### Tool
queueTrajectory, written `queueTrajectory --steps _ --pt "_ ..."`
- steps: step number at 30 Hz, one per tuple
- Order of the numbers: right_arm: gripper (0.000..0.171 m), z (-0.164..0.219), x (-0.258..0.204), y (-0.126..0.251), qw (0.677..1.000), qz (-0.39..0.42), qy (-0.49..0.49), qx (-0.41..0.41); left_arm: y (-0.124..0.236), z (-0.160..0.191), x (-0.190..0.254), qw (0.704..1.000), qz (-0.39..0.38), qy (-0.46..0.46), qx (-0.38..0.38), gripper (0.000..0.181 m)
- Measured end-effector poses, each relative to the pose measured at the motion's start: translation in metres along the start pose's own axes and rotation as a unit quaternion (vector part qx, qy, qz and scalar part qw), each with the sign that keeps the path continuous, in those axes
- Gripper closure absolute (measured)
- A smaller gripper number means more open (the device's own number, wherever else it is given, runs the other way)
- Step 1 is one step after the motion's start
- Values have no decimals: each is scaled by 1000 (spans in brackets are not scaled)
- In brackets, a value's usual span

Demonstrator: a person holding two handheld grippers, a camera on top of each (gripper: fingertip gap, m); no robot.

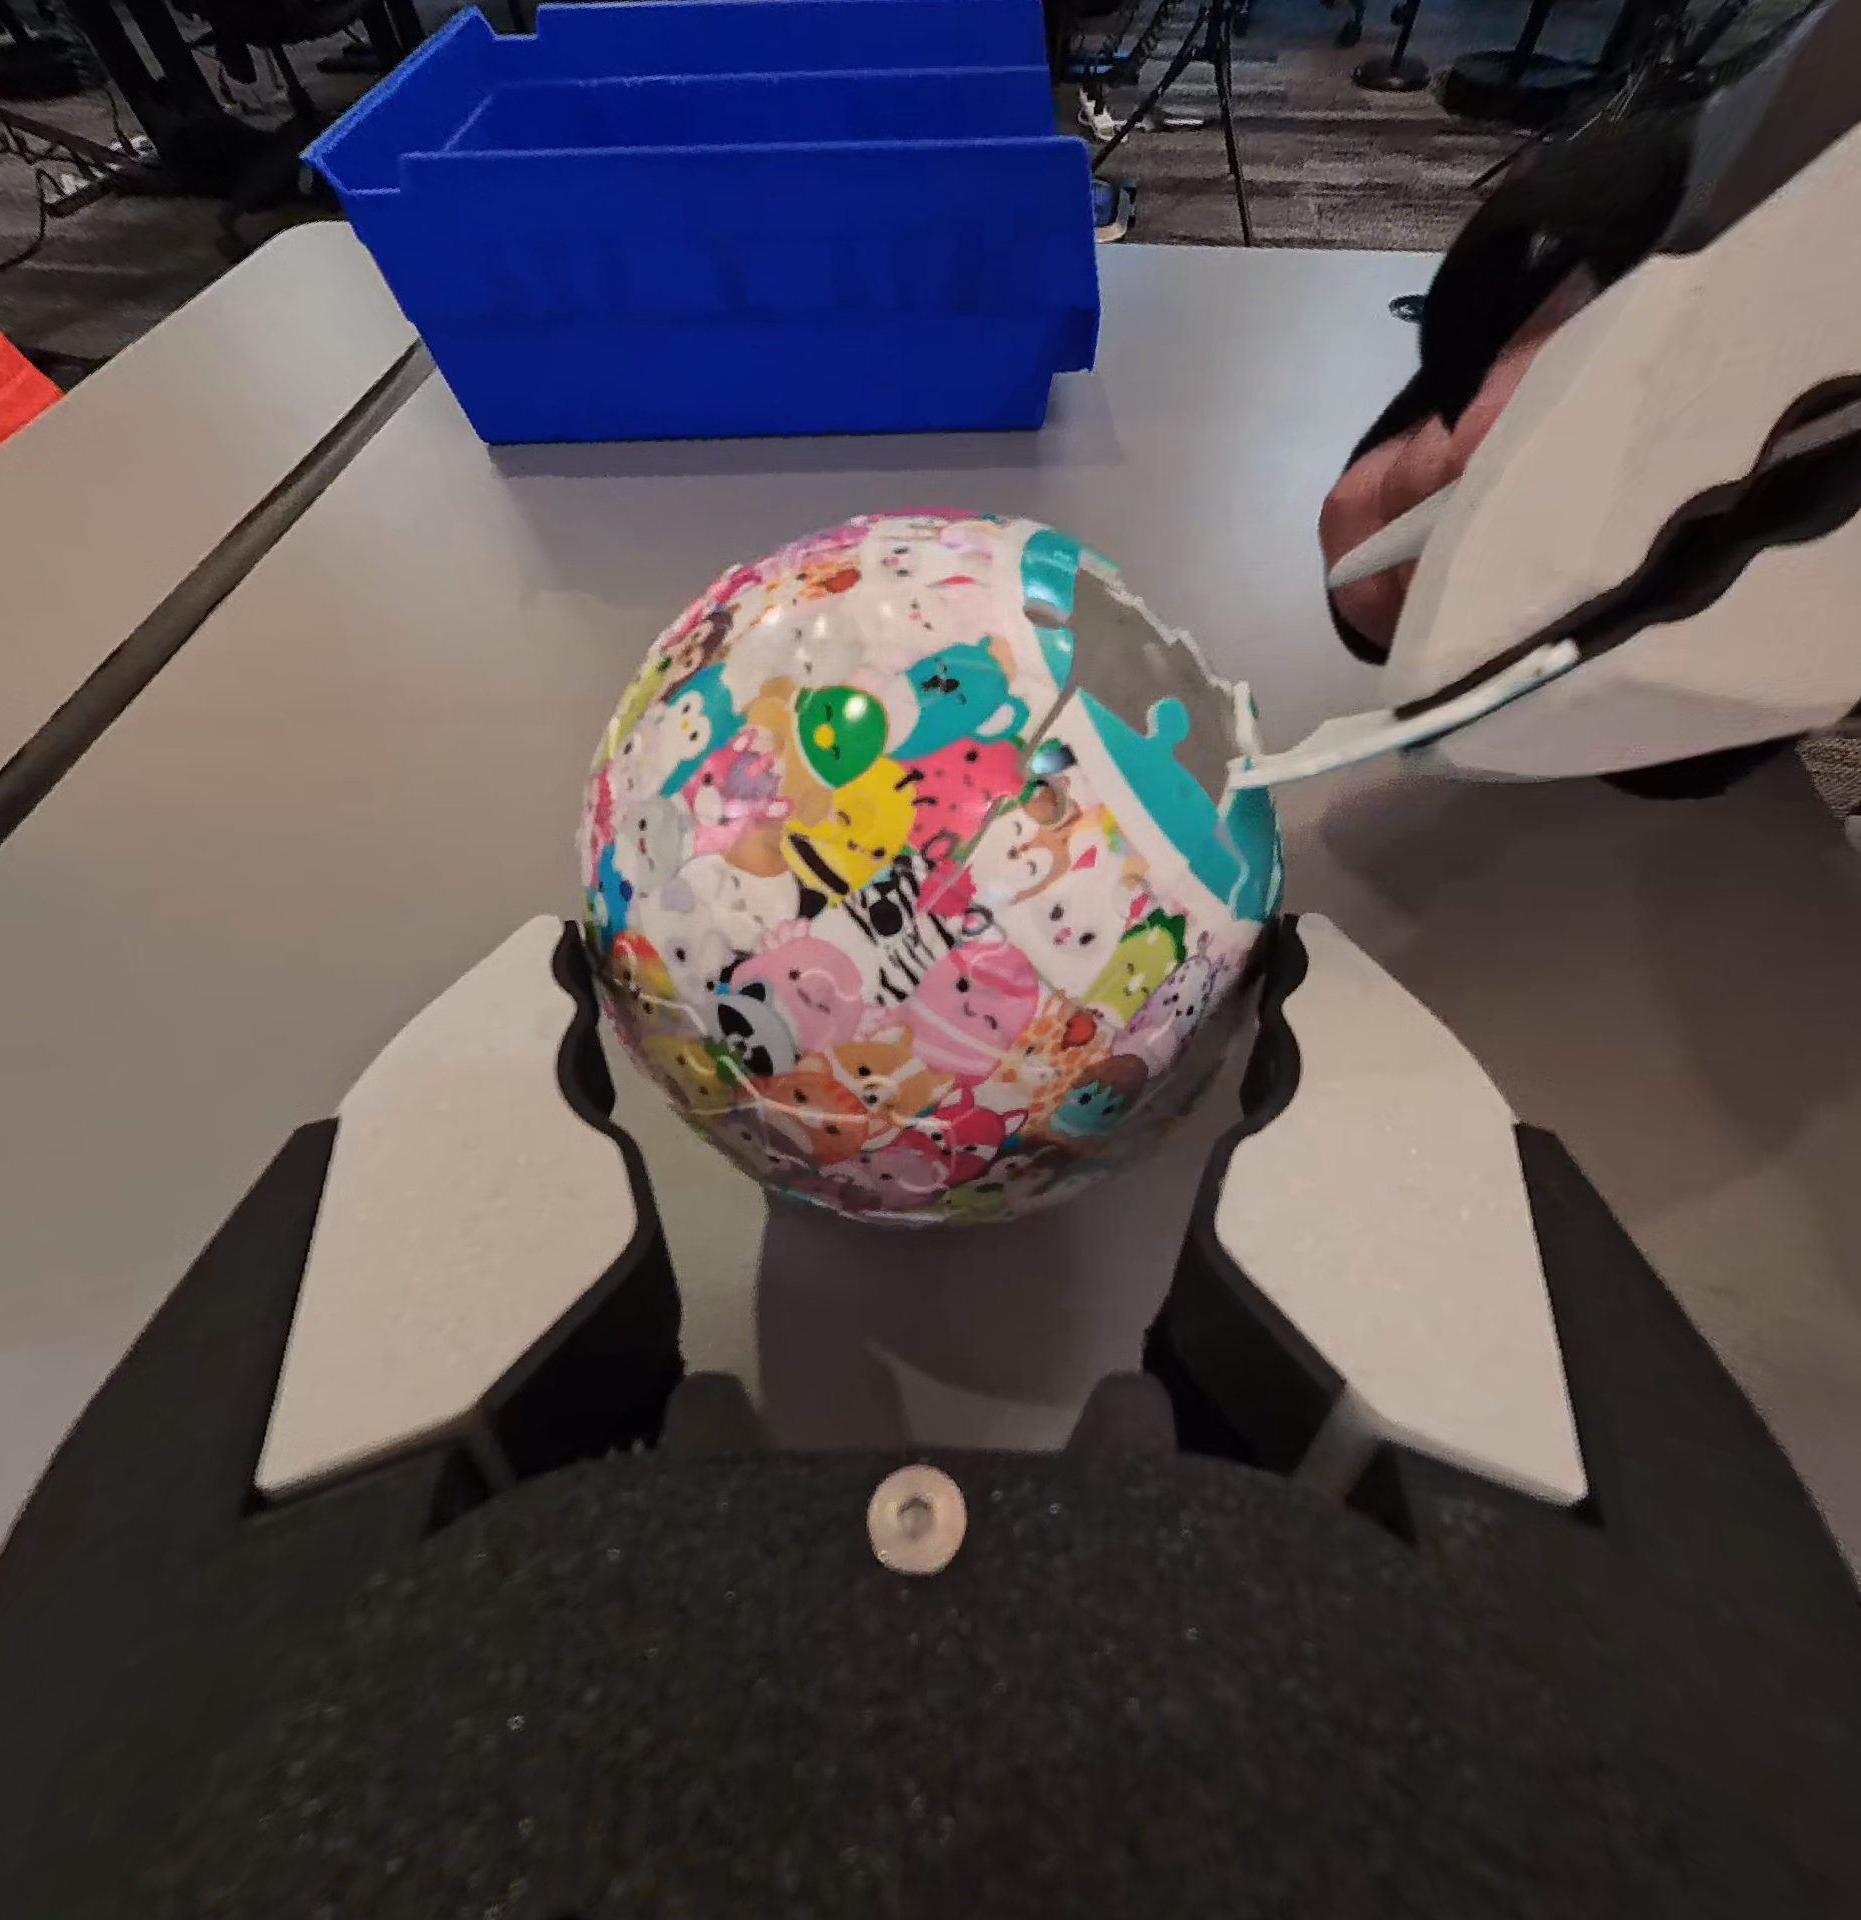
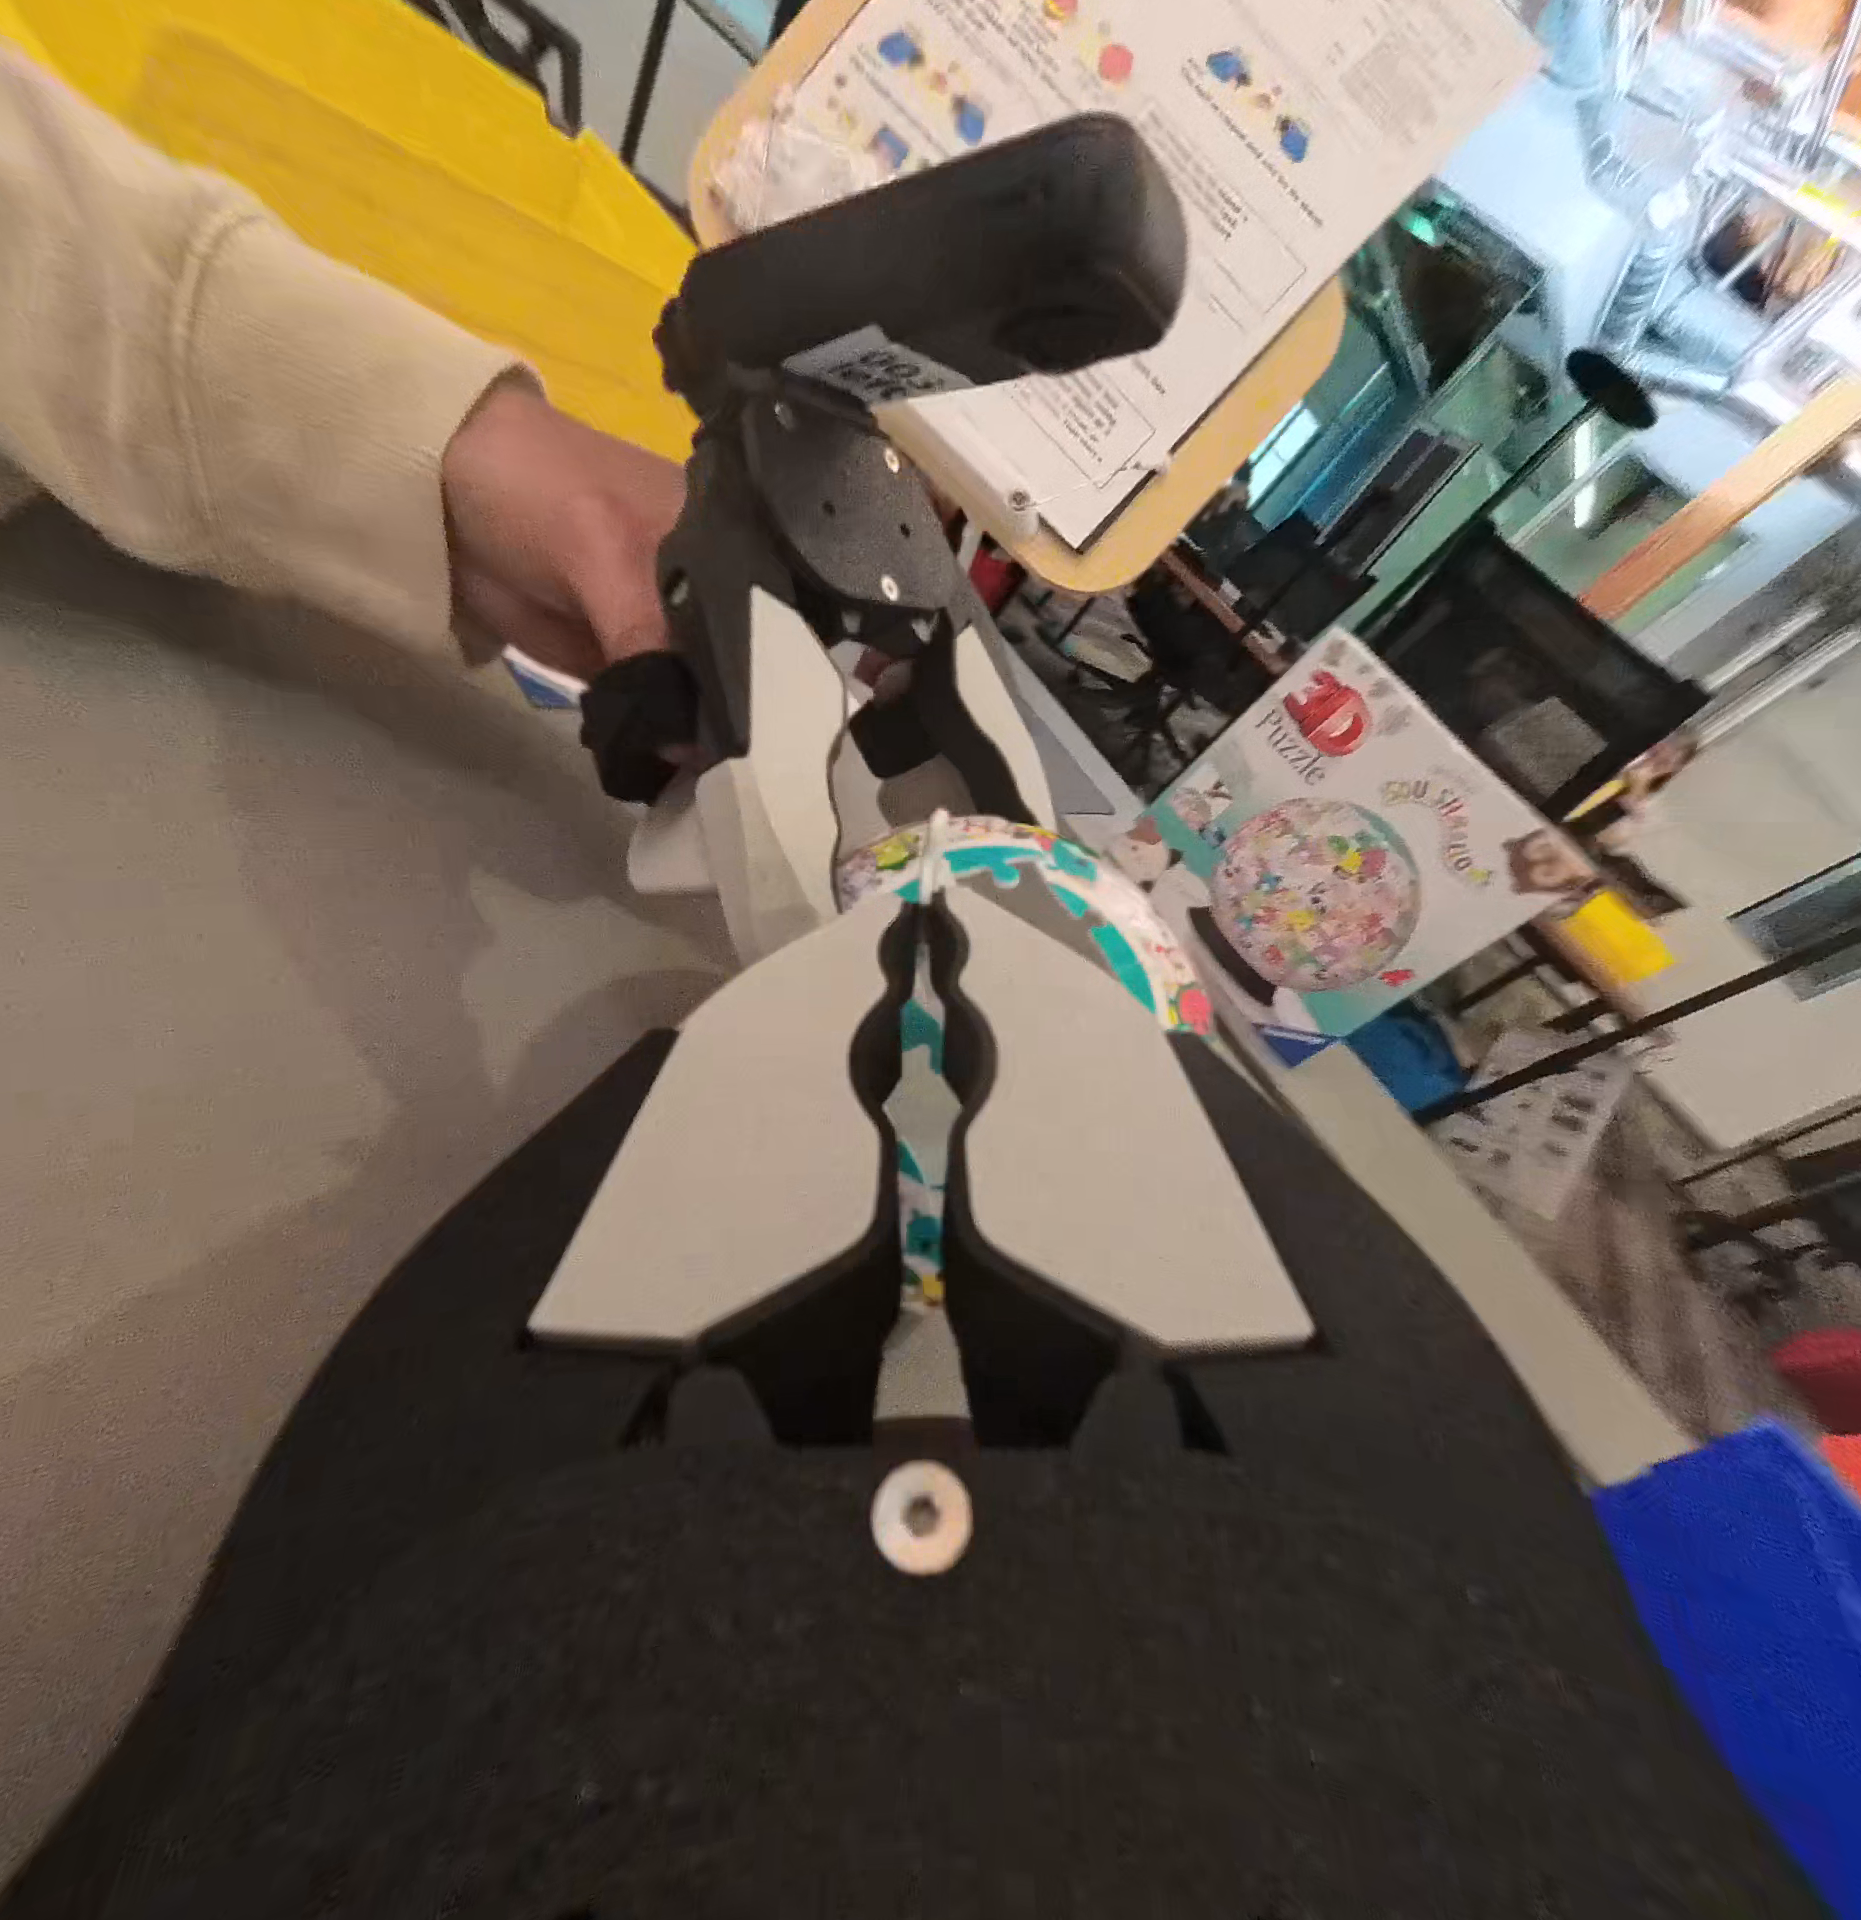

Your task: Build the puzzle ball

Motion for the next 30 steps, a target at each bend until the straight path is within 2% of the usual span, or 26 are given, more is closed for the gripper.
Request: queueTrajectory --steps 1,2,3,4,5,8,9,10,11,13,14,15,19,23,25,27,28,30 --pt "170 1 3 0 997 -16 -68 18 0 0 0 1000 4 3 0 62" --pt "170 5 9 -1 983 -45 -175 38 1 1 -1 1000 2 3 0 62" --pt "170 10 14 -3 942 -94 -317 59 2 1 -2 1000 -1 1 0 62" --pt "170 16 19 -4 885 -130 -440 79 2 0 -1 1000 2 3 4 62" --pt "170 23 24 -2 842 -131 -513 103 3 -2 0 1000 11 12 14 62" --pt "170 34 26 1 788 -130 -592 110 4 -4 -1 1000 5 6 19 63" --pt "170 35 26 1 781 -126 -601 114 4 -4 0 1000 6 7 19 63" --pt "170 36 25 1 795 -113 -586 110 4 -4 0 1000 6 6 20 63" --pt "170 35 24 1 833 -93 -538 92 4 -4 0 1000 5 6 22 63" --pt "170 26 28 5 945 -16 -326 32 3 -3 -3 1000 -6 6 16 67" --pt "170 21 29 7 977 21 -212 -1 2 0 -4 1000 -6 5 8 70" --pt "170 14 28 8 992 44 -117 -21 2 1 -3 1000 3 6 9 74" --pt "170 5 18 3 997 57 3 -46 -5 6 0 1000 -5 -6 -3 78" --pt "170 10 25 5 994 25 -101 -30 2 3 2 1000 -11 -22 11 82" --pt "170 14 29 7 994 3 -111 -26 15 -9 8 998 -16 -47 38 96" --pt "170 15 29 10 992 -21 -124 -22 31 -25 16 993 -24 -83 84 124" --pt "170 16 28 10 991 -31 -131 -22 37 -34 19 990 -27 -96 104 129" --pt "170 15 25 10 989 -52 -139 -21 45 -45 29 987 -13 -110 117 125"
Point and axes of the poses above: each gripper's, where its closed fingertips meet, y back along the fingers, z out of its underside, x = y × z across the jaws, the point moved 4 cm from there along y, back along the fingers, and after that the axes turned 15 degrees about y, right-handed, at the moved point
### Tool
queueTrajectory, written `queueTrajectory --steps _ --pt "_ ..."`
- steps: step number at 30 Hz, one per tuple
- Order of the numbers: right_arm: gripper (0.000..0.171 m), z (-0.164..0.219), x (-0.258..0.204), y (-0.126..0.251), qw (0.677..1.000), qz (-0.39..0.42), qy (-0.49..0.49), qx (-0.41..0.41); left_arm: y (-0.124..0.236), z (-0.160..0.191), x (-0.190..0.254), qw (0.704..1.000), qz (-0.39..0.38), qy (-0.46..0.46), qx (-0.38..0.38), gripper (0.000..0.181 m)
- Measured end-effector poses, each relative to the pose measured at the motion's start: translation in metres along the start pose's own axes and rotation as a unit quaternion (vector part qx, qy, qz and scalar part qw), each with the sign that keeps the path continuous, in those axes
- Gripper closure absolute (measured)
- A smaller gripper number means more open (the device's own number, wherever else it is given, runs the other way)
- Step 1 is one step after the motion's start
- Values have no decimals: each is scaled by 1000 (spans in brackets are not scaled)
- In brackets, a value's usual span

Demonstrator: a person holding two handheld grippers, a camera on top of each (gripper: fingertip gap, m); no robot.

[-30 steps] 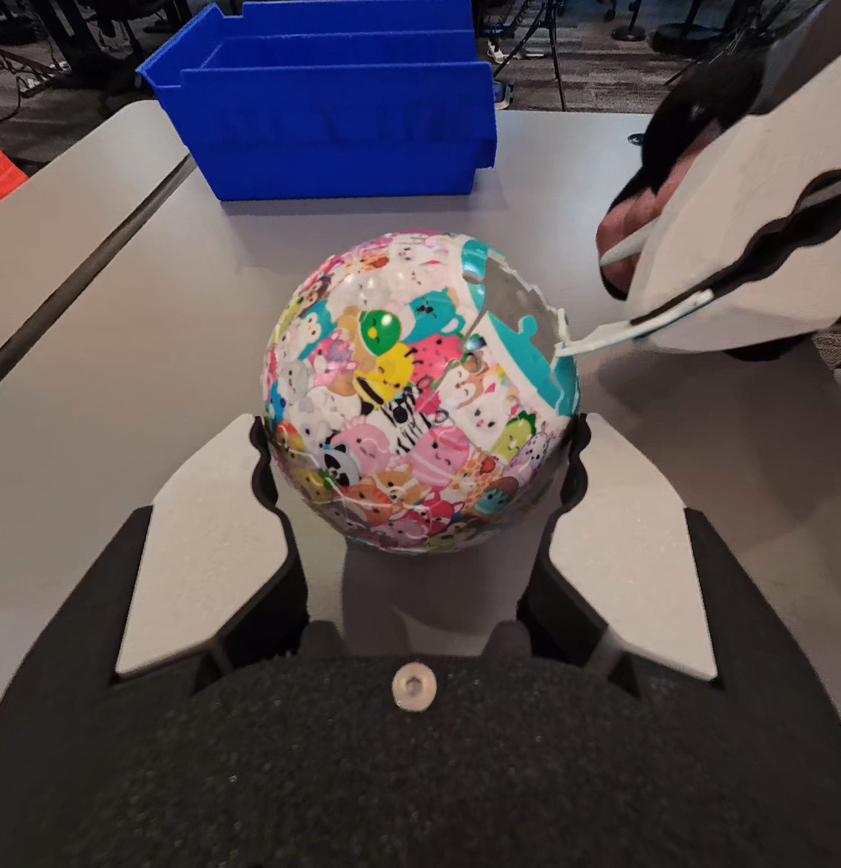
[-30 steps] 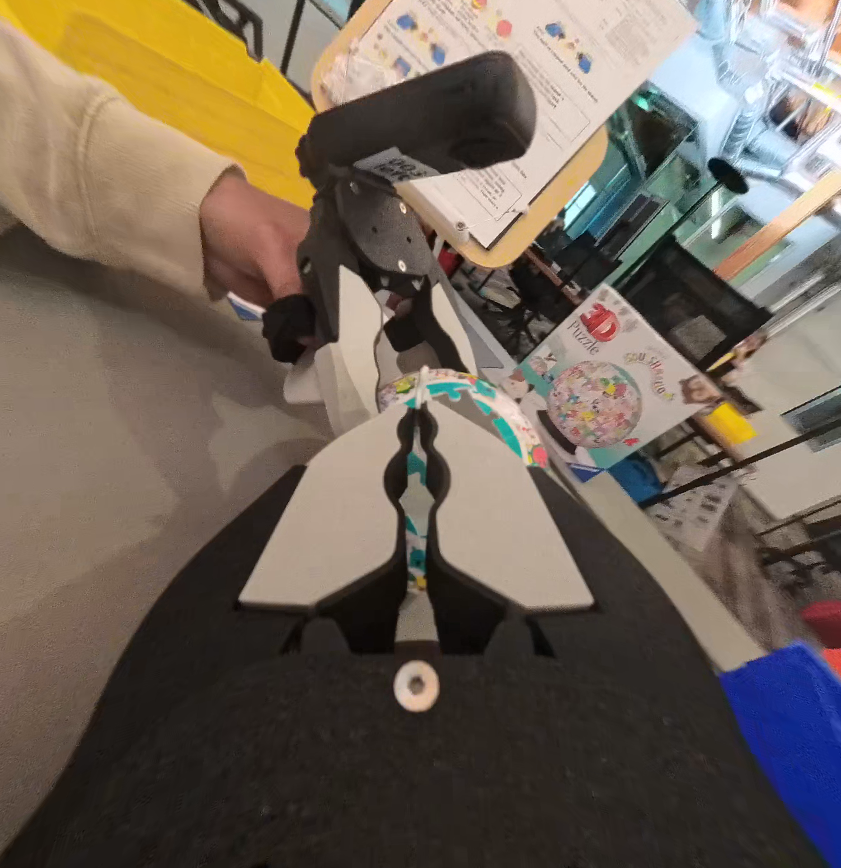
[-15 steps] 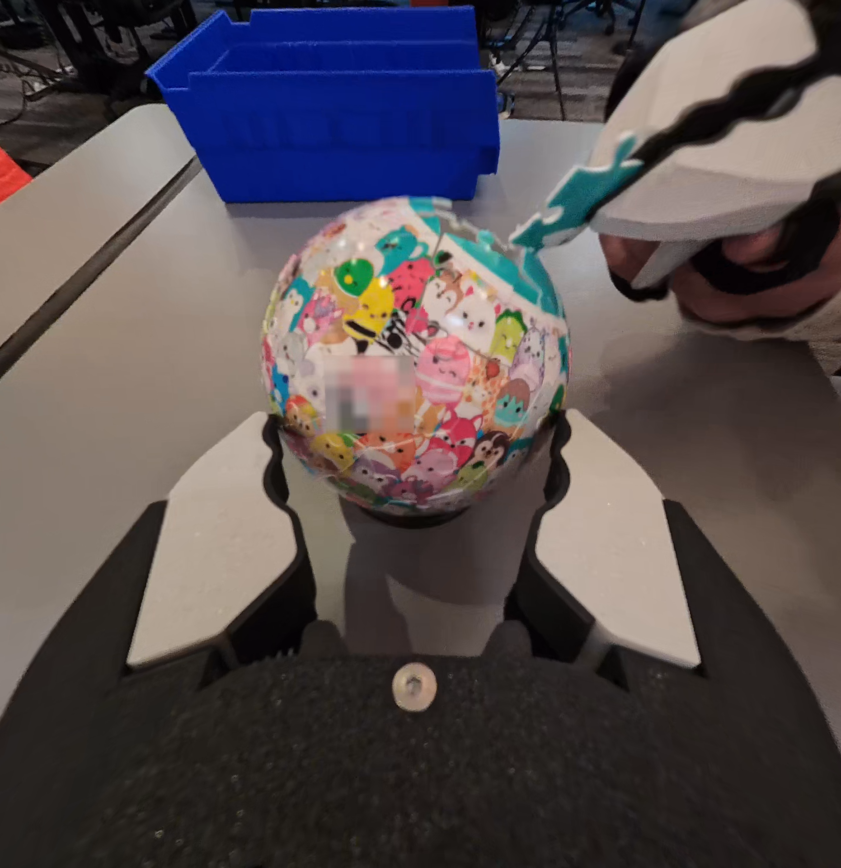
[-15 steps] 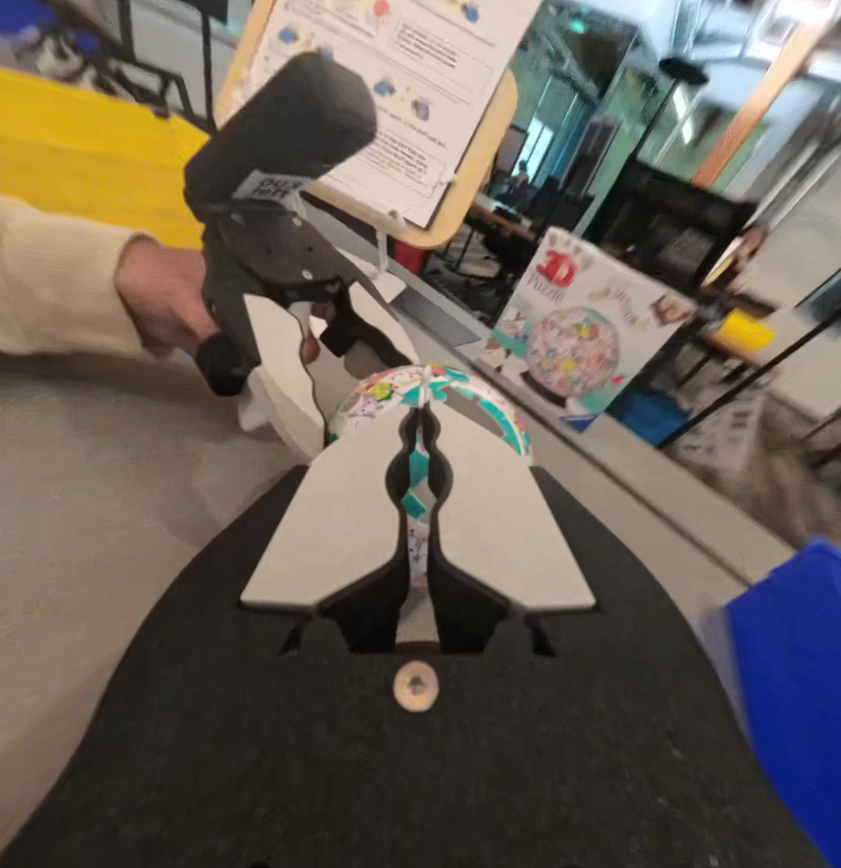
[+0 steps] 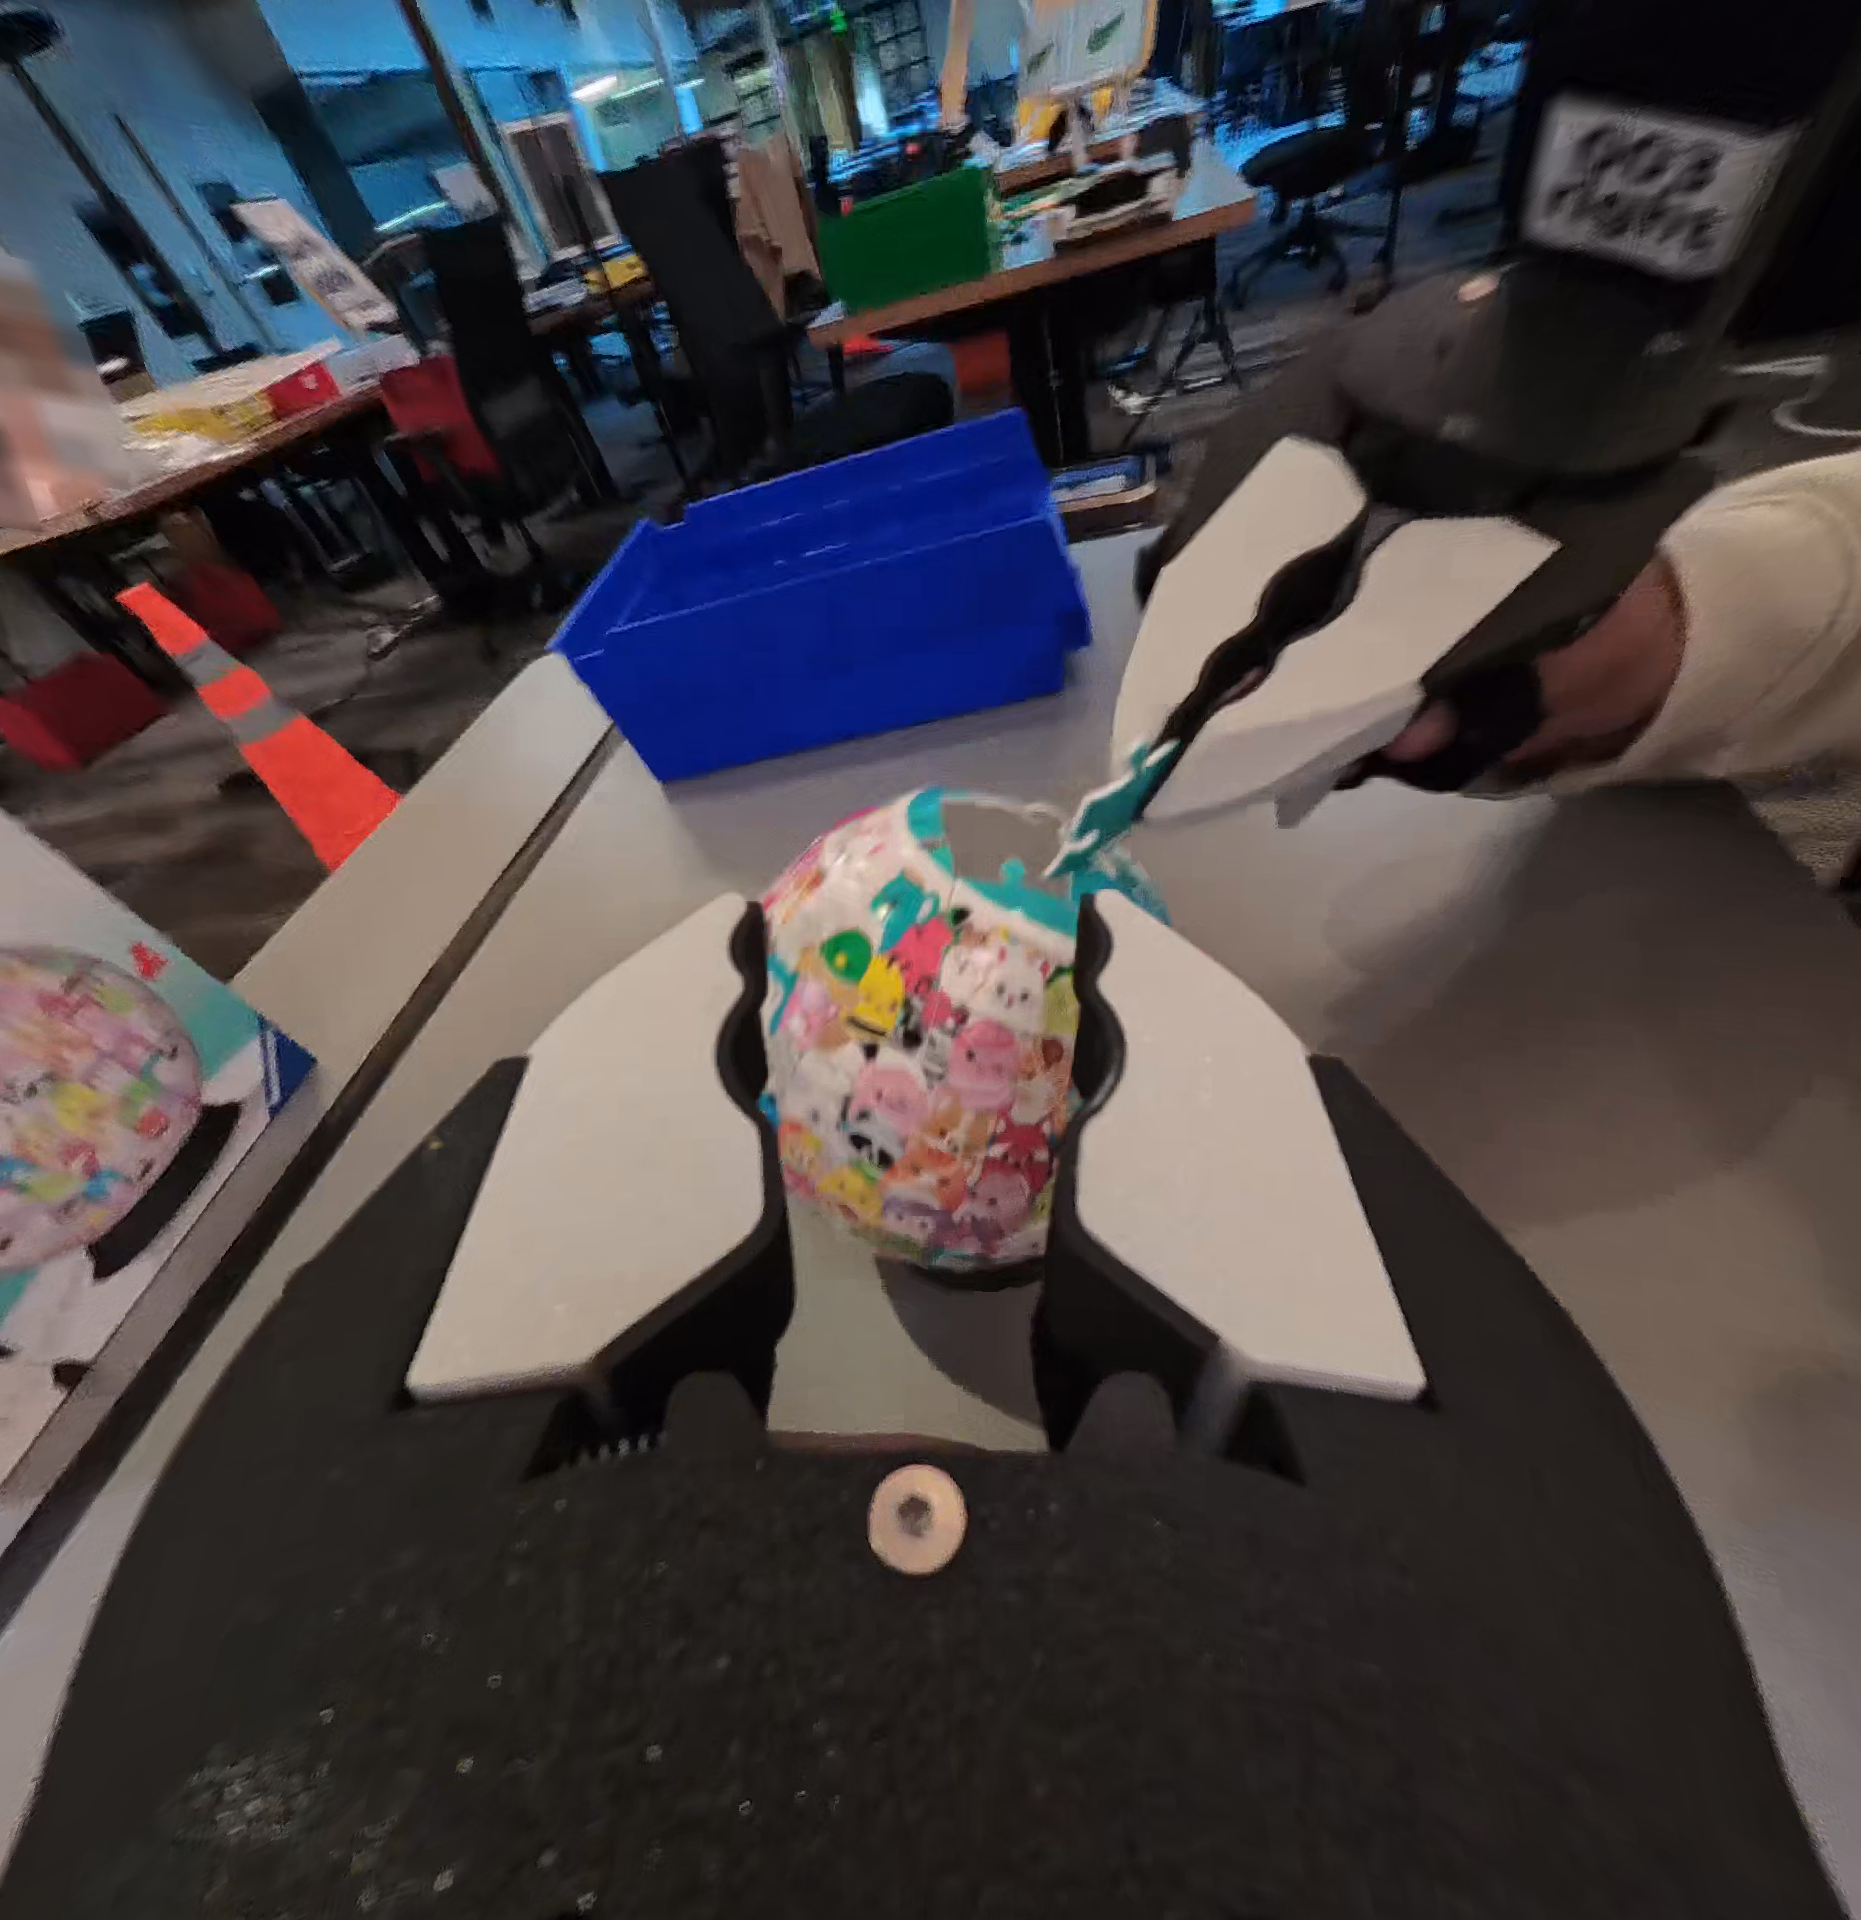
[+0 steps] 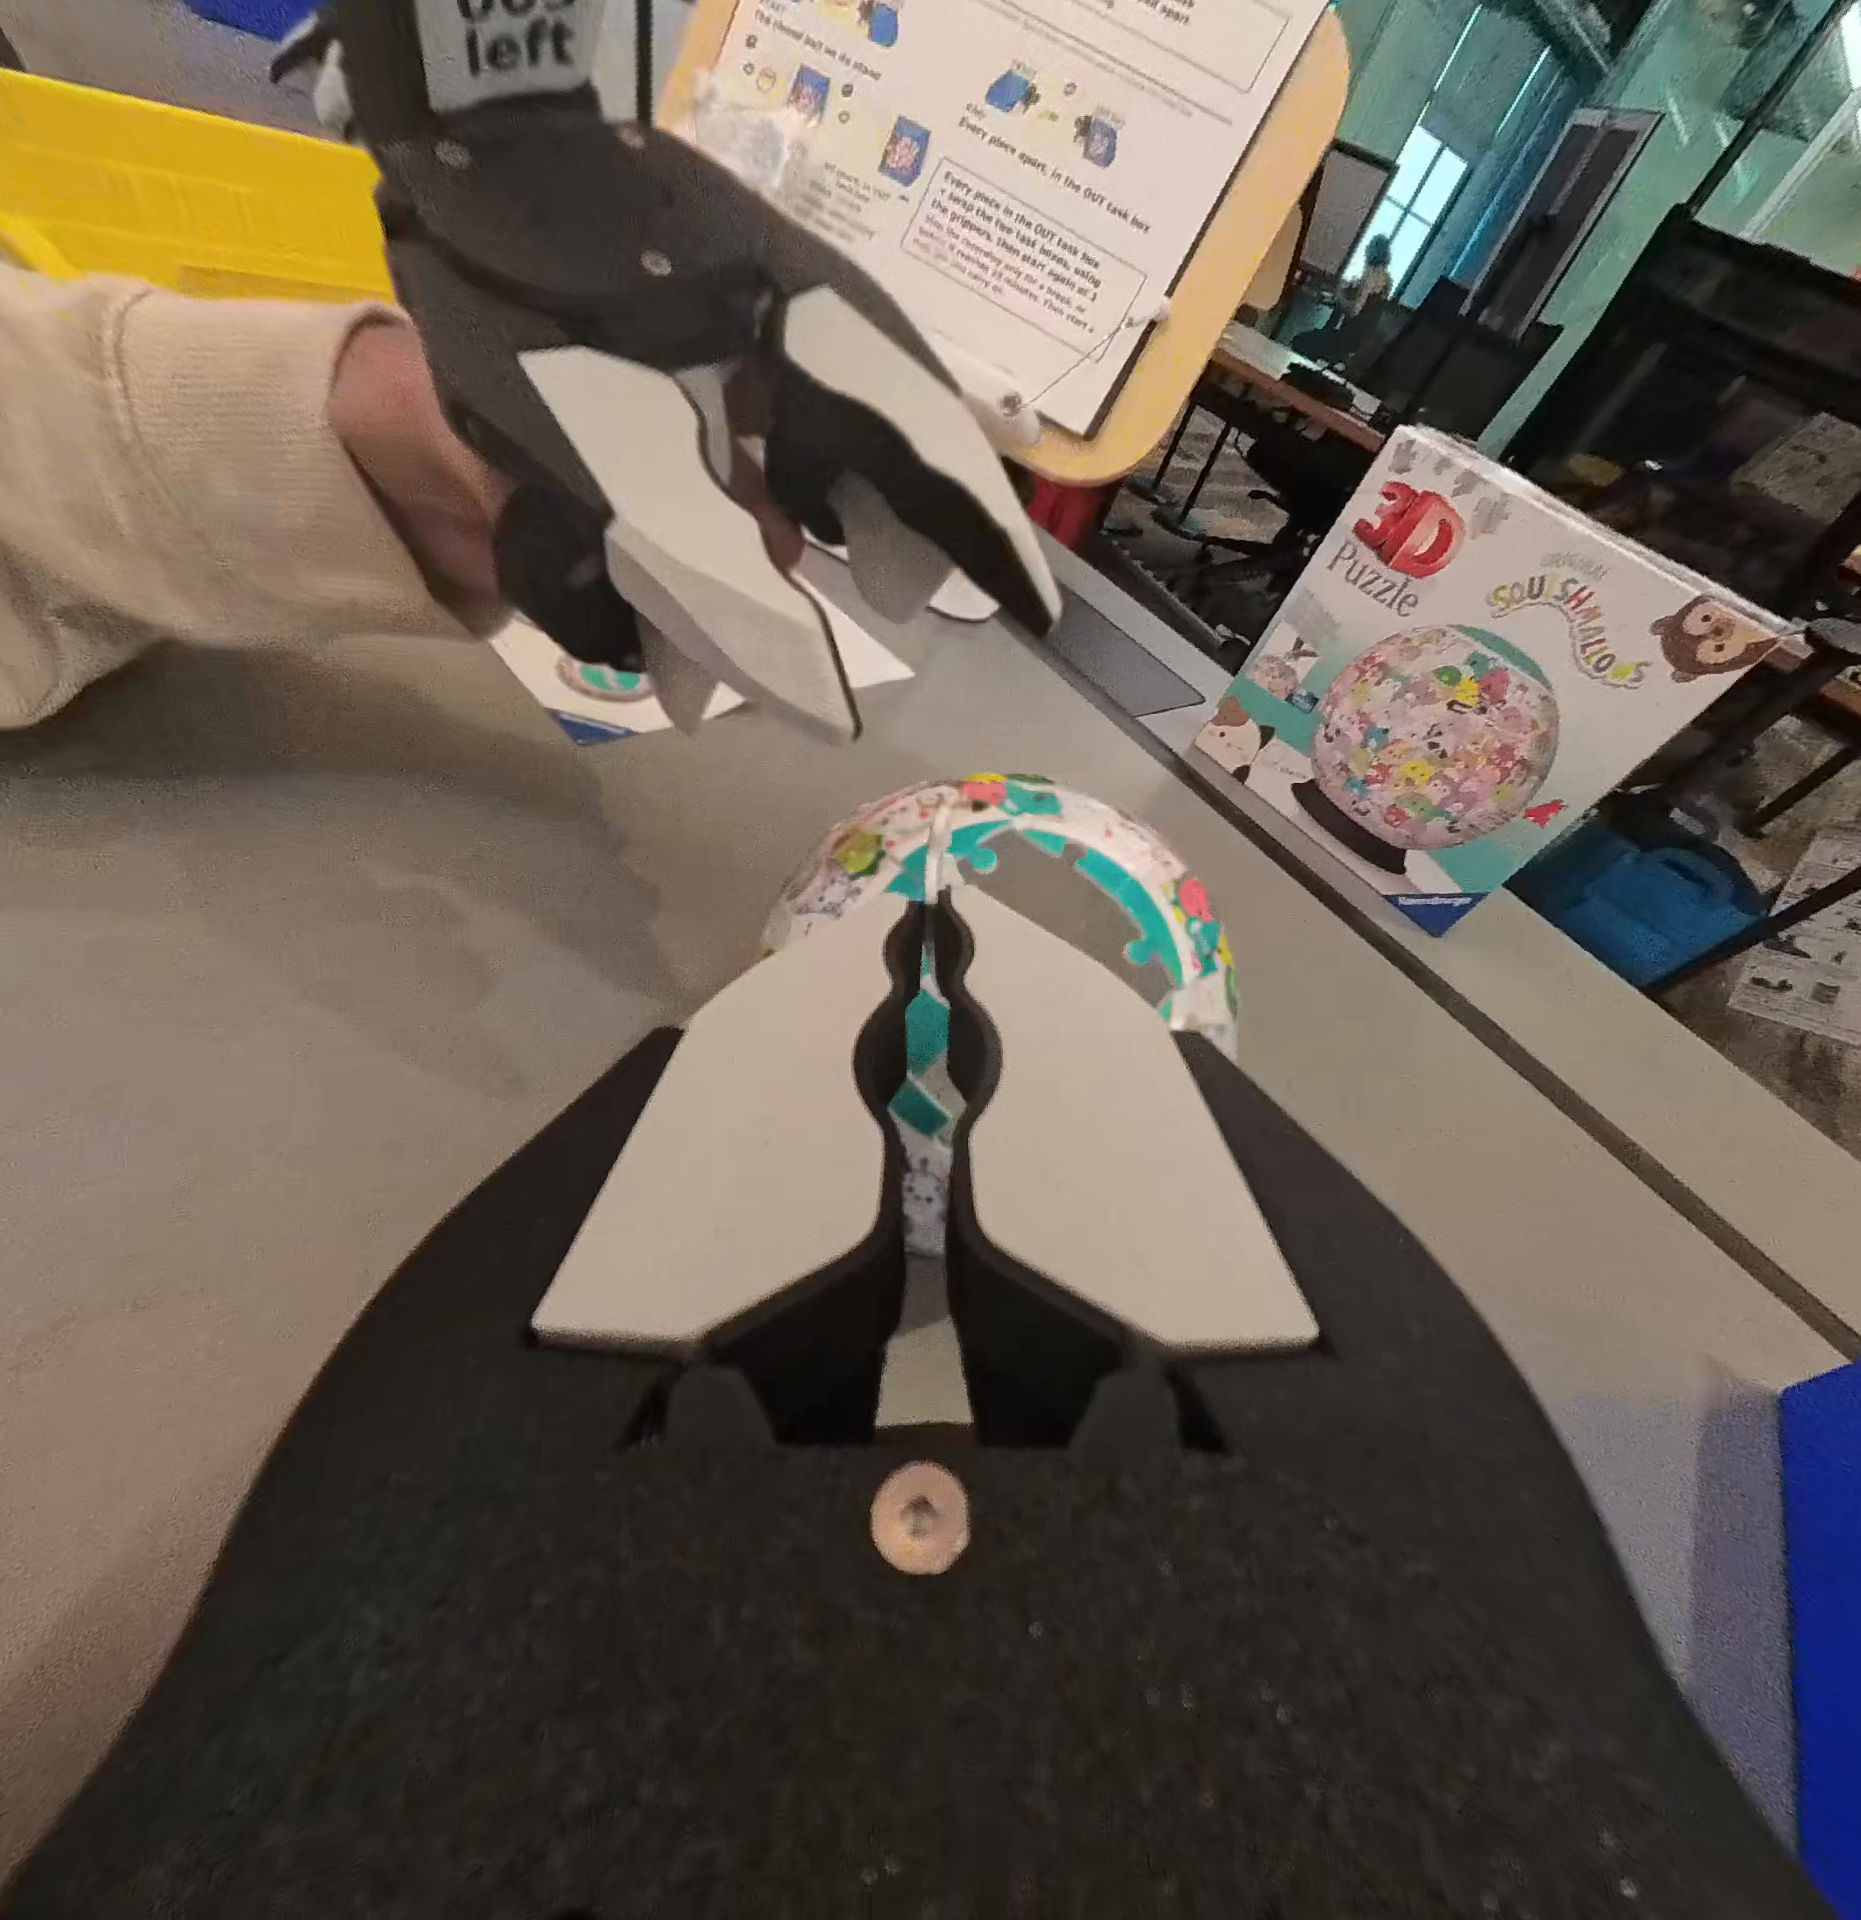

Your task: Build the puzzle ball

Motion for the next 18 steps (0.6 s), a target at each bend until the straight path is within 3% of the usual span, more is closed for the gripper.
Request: queueTrajectory --steps 7,11,14,18 --pt "170 0 -1 -2 1000 -12 0 -9 -12 13 8 992 31 -40 -114 131" --pt "170 -3 -4 -6 1000 -22 6 -11 -19 18 9 992 15 -48 -118 134" --pt "170 -4 -5 -7 1000 -20 8 -10 -17 17 9 992 6 -58 -113 156" --pt "170 -4 -3 -5 999 -22 -28 0 -17 19 12 994 -7 -52 -91 157"
Point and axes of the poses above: each gripper's, where its closed fingertips meet, y back along the fingers, z out of its underside, x = y × z across the jaws, the point moved 4 cm from there along y, back along the fingers, and after that the axes turned 15 degrees about y, right-handed, at the moved point
